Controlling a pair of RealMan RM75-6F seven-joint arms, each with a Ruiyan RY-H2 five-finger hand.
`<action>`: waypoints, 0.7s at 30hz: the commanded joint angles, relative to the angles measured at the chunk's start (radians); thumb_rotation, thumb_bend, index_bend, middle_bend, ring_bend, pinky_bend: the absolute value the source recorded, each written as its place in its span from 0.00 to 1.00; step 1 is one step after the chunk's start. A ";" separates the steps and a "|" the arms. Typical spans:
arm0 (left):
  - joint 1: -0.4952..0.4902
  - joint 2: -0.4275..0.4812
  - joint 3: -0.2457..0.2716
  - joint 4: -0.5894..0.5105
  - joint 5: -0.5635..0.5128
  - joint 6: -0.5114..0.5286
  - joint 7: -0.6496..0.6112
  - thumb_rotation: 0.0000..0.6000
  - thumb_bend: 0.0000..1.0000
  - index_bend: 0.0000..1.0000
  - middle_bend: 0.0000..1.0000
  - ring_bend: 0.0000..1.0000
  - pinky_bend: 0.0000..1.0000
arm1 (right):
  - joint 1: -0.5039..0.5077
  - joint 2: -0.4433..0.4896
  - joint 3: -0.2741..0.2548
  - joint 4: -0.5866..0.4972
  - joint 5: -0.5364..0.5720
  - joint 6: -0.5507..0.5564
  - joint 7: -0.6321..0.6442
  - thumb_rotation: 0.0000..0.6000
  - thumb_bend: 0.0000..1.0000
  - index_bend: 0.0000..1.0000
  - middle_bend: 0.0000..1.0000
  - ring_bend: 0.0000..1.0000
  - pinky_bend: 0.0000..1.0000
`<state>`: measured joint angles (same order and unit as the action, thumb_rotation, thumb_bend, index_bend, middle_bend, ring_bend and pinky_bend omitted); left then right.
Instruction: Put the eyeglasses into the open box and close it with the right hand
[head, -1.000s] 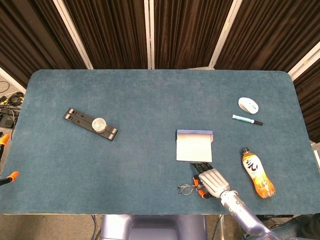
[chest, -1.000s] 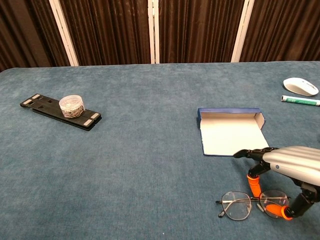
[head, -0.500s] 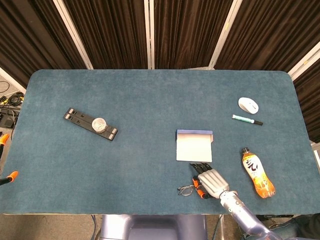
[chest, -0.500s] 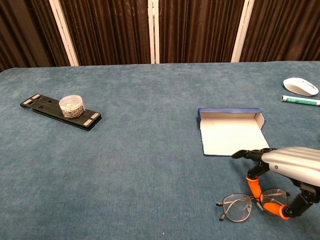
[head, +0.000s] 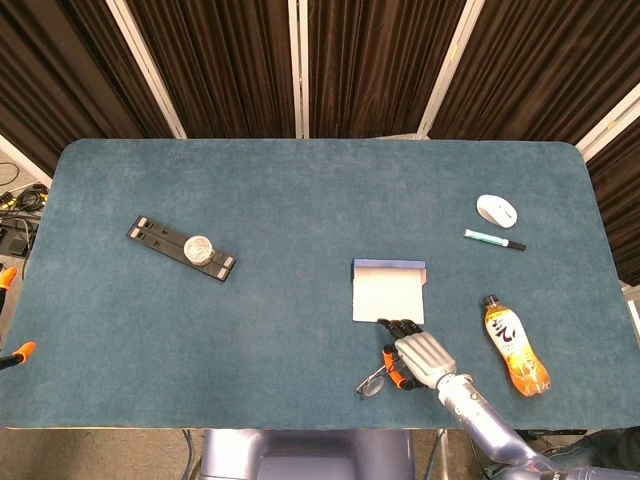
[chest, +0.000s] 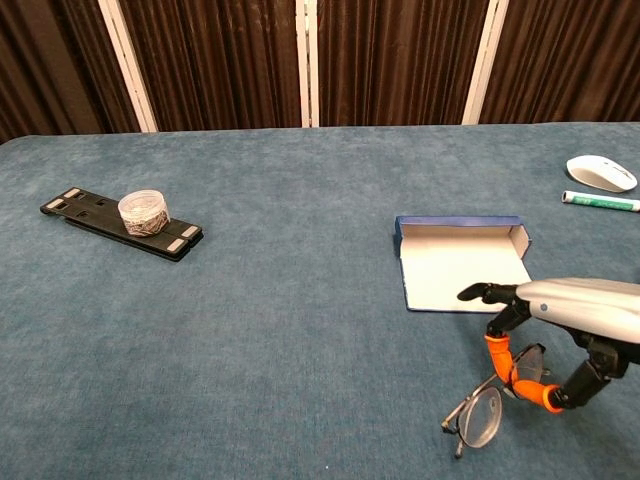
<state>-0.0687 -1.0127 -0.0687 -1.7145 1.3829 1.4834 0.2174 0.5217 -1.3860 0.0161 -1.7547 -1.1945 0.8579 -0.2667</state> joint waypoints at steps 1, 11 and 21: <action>-0.001 -0.001 0.000 0.001 -0.002 -0.002 0.002 1.00 0.00 0.00 0.00 0.00 0.00 | 0.014 0.011 0.023 -0.011 0.032 -0.015 0.028 1.00 0.39 0.63 0.00 0.00 0.00; -0.012 -0.005 -0.009 0.007 -0.025 -0.020 0.005 1.00 0.00 0.00 0.00 0.00 0.00 | 0.073 0.031 0.126 0.002 0.174 -0.039 0.091 1.00 0.40 0.63 0.00 0.00 0.00; -0.027 -0.008 -0.021 0.020 -0.065 -0.055 0.002 1.00 0.00 0.00 0.00 0.00 0.00 | 0.182 -0.049 0.204 0.148 0.368 -0.008 -0.017 1.00 0.40 0.63 0.00 0.00 0.00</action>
<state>-0.0943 -1.0206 -0.0880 -1.6963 1.3202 1.4310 0.2199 0.6746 -1.4092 0.2018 -1.6436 -0.8658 0.8427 -0.2544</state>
